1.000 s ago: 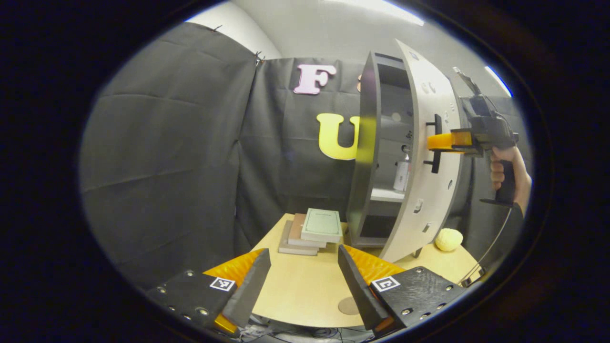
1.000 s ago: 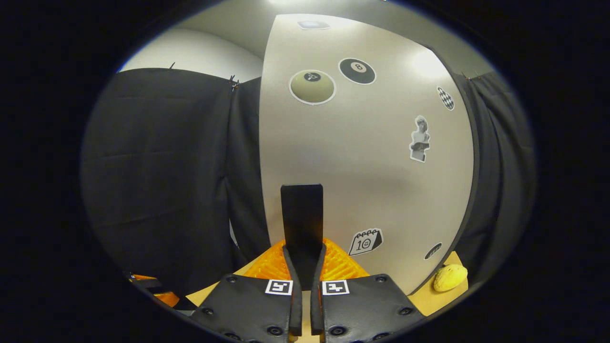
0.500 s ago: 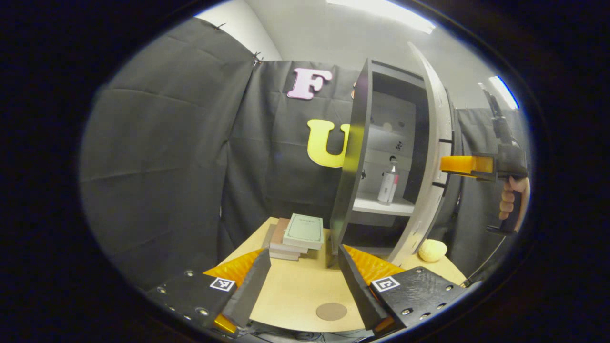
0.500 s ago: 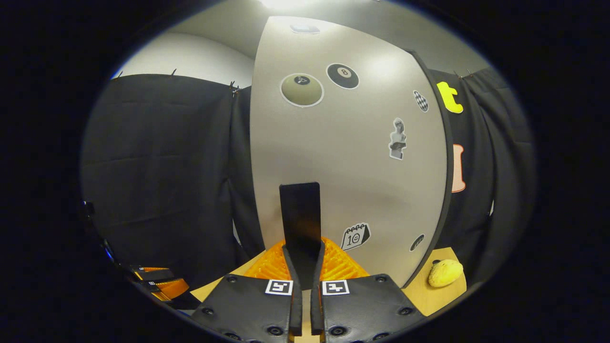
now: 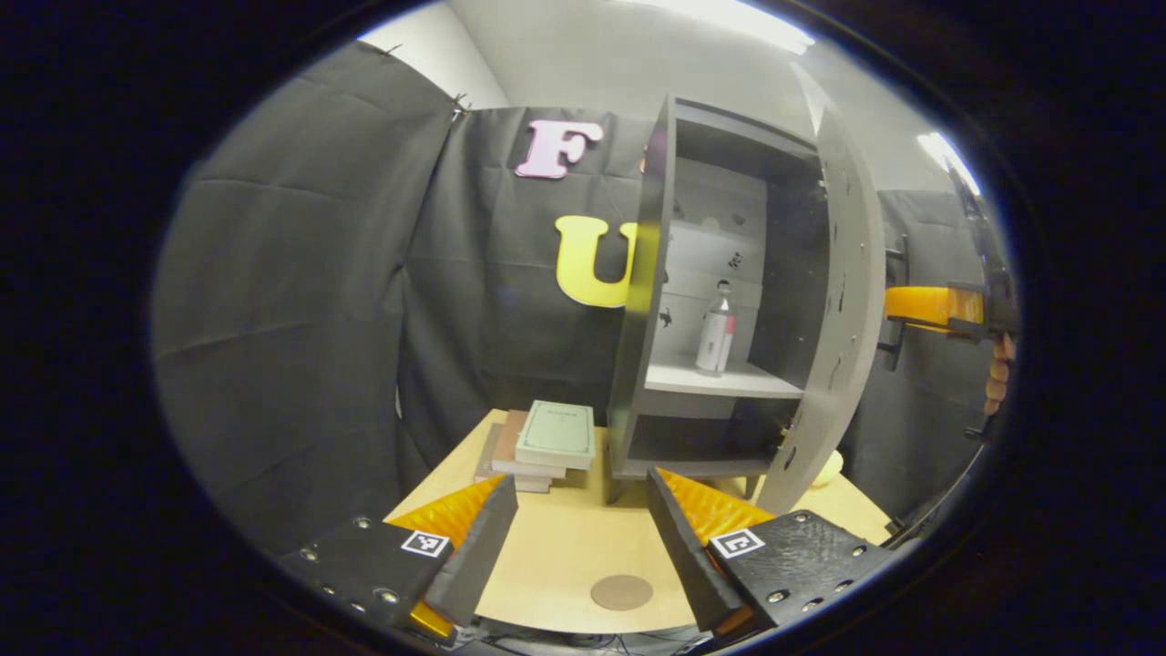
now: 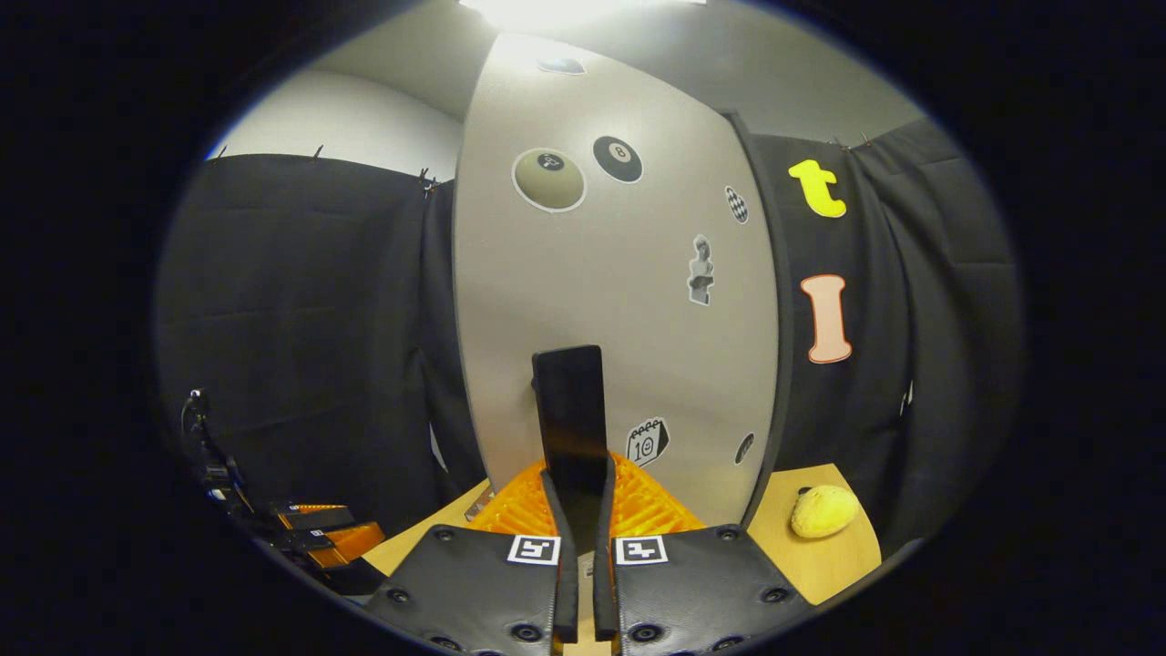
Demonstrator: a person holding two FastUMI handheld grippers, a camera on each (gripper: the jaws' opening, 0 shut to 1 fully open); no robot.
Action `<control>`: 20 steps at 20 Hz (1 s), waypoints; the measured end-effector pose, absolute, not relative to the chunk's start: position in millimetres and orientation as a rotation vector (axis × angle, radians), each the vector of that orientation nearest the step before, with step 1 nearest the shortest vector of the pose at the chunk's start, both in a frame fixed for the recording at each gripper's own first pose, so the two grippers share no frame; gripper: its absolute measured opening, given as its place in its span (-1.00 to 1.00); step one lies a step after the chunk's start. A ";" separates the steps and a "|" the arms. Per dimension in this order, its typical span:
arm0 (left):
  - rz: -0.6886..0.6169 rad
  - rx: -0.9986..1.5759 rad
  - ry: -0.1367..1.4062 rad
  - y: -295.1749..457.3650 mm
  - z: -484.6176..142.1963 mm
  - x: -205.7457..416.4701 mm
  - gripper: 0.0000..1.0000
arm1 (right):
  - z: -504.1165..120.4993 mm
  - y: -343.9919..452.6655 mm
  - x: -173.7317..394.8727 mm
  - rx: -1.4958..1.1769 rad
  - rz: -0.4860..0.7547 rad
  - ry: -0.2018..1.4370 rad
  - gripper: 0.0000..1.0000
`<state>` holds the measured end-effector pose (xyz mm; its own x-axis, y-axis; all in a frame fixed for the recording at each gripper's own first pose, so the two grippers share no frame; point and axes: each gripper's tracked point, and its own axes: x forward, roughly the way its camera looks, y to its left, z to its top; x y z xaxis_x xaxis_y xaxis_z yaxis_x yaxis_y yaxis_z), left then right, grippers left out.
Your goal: Open the cabinet door with the right hand, grasp the bottle in the cabinet with the left hand and place it on the coaster, then close the cabinet door with the right hand.
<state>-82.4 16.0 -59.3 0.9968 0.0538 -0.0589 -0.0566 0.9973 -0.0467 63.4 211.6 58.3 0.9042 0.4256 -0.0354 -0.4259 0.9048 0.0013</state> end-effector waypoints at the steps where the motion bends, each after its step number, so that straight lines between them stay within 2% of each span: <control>1: 0.037 -0.038 0.060 8.5 -59.8 -79.8 0.76 | 58.2 207.8 62.2 -0.005 0.427 0.034 -0.84; 3: 0.003 -0.016 0.059 -5.9 -57.3 -76.3 0.76 | 58.4 200.5 60.3 0.006 0.400 0.029 -0.91; 7: -0.076 -0.013 0.073 -35.9 -66.1 -61.2 0.76 | 58.6 180.3 60.7 0.011 0.307 0.023 -0.84; 9: -0.109 -0.014 0.072 -47.2 -64.3 -55.9 0.72 | 58.3 166.7 59.2 0.008 0.246 0.023 -0.86; 13: -0.162 -0.016 0.087 -66.4 -70.5 -42.2 0.76 | 54.4 131.9 60.0 0.007 0.125 0.030 -0.87; 17: -0.204 -0.009 0.104 -80.9 -74.4 -27.9 0.72 | 55.1 90.8 56.2 -0.098 -0.017 0.024 -0.87; 20: -0.222 0.001 0.115 -89.1 -75.2 -19.4 0.72 | 52.7 80.7 52.6 -0.011 -0.003 0.018 -0.94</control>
